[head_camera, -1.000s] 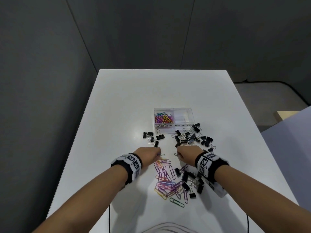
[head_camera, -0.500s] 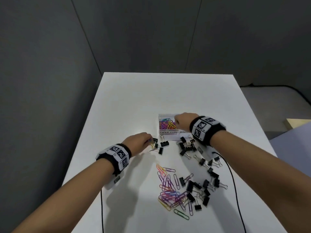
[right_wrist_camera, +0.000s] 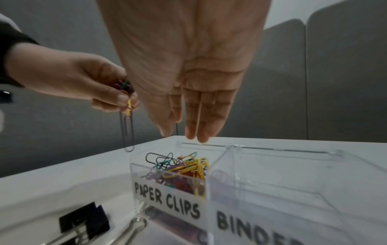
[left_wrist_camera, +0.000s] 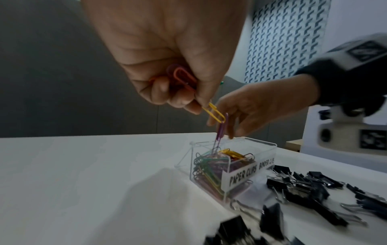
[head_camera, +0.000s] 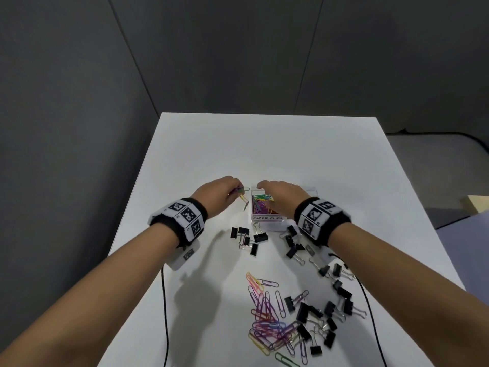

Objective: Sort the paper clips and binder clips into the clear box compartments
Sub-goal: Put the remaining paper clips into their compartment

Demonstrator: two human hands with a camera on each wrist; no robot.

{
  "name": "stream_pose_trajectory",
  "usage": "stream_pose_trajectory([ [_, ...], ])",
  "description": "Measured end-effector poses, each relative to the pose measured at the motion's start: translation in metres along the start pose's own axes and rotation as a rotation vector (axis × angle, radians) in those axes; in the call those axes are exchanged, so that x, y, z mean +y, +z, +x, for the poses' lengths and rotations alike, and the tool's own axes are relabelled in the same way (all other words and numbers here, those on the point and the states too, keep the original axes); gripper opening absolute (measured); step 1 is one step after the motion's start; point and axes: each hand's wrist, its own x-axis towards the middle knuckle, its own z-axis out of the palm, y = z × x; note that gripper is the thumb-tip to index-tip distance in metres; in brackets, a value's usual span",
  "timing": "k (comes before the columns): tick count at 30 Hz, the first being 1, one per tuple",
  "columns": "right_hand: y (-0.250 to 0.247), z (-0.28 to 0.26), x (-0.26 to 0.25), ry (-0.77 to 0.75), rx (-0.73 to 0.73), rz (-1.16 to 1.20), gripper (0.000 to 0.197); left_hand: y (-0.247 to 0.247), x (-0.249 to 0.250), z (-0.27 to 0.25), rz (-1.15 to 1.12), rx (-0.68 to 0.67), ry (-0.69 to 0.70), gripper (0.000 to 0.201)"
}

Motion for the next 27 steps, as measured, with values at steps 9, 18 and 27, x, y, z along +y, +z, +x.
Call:
stream_pose_trajectory([
  [9,0.047,-0.083,0.038,-0.026,0.027,0.007,0.025,0.022,0.048,0.05,0.202,-0.181,0.104,0.028],
  [18,0.084,-0.122,0.047,-0.142,-0.154,0.035,0.024,0.036,0.051,0.051,0.25,-0.187,0.153,0.038],
  [27,0.102,-0.141,0.03,-0.283,-0.187,-0.052,0.035,0.066,0.071,-0.041,0.261,-0.384,0.36,0.039],
])
